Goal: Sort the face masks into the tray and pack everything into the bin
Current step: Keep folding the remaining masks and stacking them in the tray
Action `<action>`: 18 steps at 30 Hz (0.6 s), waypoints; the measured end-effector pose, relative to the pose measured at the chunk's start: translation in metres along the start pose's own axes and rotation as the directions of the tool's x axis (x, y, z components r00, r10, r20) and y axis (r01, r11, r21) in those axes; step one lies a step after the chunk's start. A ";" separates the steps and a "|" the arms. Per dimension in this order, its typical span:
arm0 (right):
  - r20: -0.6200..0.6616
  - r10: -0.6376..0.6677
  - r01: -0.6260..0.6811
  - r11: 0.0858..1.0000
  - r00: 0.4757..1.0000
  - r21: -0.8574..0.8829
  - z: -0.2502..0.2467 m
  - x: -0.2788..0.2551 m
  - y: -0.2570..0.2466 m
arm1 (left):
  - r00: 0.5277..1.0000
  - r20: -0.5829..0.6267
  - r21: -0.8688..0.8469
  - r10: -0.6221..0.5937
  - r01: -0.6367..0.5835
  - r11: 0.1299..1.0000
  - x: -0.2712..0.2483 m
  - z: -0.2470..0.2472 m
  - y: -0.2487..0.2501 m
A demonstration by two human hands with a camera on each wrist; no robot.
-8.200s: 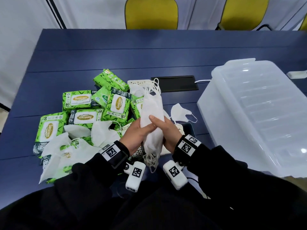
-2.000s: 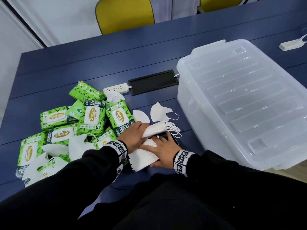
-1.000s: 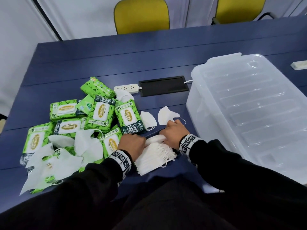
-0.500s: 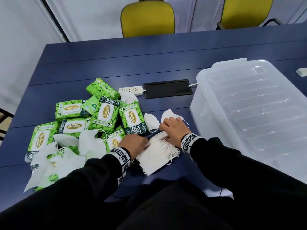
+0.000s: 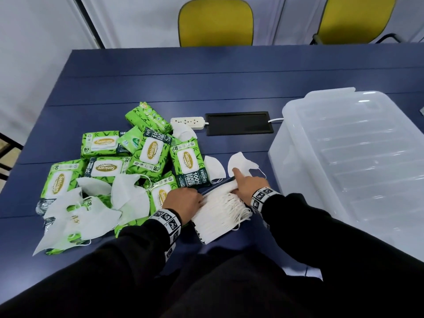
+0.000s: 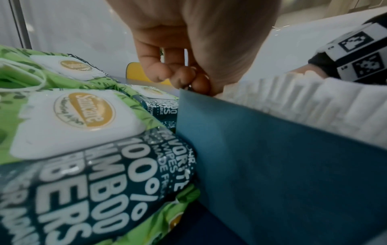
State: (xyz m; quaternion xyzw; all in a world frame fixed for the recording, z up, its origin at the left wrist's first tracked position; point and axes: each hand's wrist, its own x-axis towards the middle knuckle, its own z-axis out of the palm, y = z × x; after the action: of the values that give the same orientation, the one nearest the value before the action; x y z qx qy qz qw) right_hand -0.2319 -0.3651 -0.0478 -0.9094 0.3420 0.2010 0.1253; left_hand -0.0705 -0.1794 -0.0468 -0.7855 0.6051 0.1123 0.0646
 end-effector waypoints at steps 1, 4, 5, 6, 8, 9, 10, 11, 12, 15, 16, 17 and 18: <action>0.017 0.026 -0.026 0.998 1.000 0.055 0.000 -0.001 0.000 | 1.000 -0.004 -0.018 0.006 -0.006 1.000 -0.001 -0.001 -0.002; 0.065 0.093 -0.103 0.977 0.994 0.187 -0.008 0.001 0.006 | 0.999 -0.047 -0.134 0.000 -0.006 0.991 -0.006 -0.003 -0.006; 0.030 0.098 -0.102 0.976 0.995 0.190 -0.014 -0.001 0.008 | 0.997 -0.077 -0.199 -0.023 0.007 0.980 -0.007 -0.004 -0.006; -0.025 0.099 -0.093 0.979 0.995 0.184 -0.018 -0.003 0.010 | 0.992 -0.114 -0.265 -0.048 0.016 0.964 -0.007 -0.006 -0.005; -0.128 0.092 -0.064 0.976 0.987 0.209 -0.021 -0.011 0.012 | 0.979 -0.192 -0.373 -0.062 -0.014 0.928 -0.004 -0.009 0.000; -0.172 0.085 -0.047 0.976 0.981 0.213 -0.020 -0.016 0.013 | 0.975 -0.220 -0.405 -0.041 -0.053 0.913 -0.001 -0.012 0.004; -0.206 0.071 -0.029 0.979 0.976 0.200 -0.017 -0.020 0.015 | 0.973 -0.230 -0.421 -0.006 -0.094 0.902 0.003 -0.015 0.010; -0.225 0.054 -0.014 0.984 0.973 0.177 -0.014 -0.026 0.016 | 0.974 -0.223 -0.426 0.037 -0.131 0.895 0.006 -0.019 0.016; -0.238 0.025 0.011 0.989 0.971 0.149 -0.010 -0.031 0.018 | 0.976 -0.202 -0.421 0.080 -0.160 0.893 0.008 -0.022 0.023; -0.266 -0.028 0.018 0.999 0.964 -0.041 0.000 -0.036 0.022 | 0.976 -0.077 -0.303 0.205 -0.219 0.927 0.011 -0.020 0.040; -0.247 -0.013 -0.011 0.995 0.969 -0.098 0.002 -0.036 0.024 | 0.972 -0.037 -0.222 0.231 -0.233 0.947 0.010 -0.016 0.043; -0.199 0.010 -0.038 0.990 0.980 -0.134 0.005 -0.035 0.024 | 0.970 -0.012 -0.148 0.243 -0.242 0.959 0.010 -0.013 0.045; -0.133 0.030 -0.051 0.986 0.991 -0.159 0.007 -0.034 0.023 | 0.970 0.002 -0.094 0.244 -0.243 0.965 0.008 -0.012 0.046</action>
State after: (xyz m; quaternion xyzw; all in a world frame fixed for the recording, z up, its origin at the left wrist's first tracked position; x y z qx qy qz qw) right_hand -0.2728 -0.3601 -0.0411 -0.9206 0.3504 0.1707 0.0243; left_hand -0.1115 -0.2020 -0.0362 -0.7066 0.6907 0.1529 0.0177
